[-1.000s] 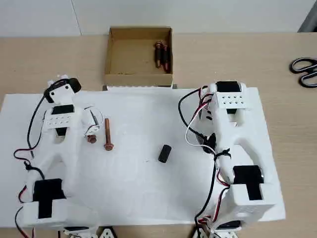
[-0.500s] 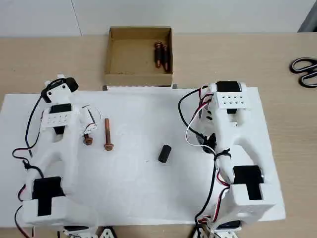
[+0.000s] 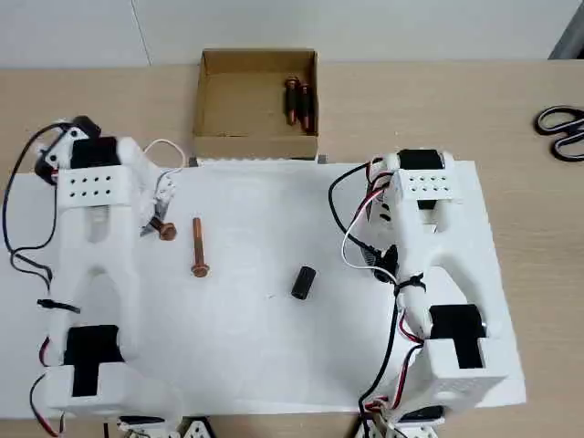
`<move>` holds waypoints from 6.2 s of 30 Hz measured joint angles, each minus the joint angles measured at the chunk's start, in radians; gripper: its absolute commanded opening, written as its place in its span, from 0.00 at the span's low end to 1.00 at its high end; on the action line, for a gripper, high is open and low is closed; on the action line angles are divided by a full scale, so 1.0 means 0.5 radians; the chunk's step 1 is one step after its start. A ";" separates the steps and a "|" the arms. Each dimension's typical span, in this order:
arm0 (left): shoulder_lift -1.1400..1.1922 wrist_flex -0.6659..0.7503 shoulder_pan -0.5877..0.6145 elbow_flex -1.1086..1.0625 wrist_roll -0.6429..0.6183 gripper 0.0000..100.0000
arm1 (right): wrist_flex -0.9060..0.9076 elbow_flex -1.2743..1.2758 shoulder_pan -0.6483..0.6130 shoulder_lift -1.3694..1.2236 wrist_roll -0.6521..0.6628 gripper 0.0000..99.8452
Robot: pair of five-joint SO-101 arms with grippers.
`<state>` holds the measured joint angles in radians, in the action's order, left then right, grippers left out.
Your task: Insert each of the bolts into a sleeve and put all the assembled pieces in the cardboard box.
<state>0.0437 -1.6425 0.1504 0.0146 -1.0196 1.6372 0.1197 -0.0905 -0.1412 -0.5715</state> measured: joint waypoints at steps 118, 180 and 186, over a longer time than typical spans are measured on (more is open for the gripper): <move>0.657 0.110 0.095 0.114 4.729 0.10 | 0.000 0.006 0.000 0.000 0.061 0.00; 1.016 -0.163 0.175 0.494 4.753 0.09 | 0.000 0.006 0.000 0.000 0.061 0.00; 1.016 -0.184 0.135 0.494 4.753 0.01 | 0.000 0.006 0.000 0.000 0.061 0.00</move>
<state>0.5516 -1.7346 0.2179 0.2616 1.3571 1.6372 0.1227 -0.0905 -0.1412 -0.5409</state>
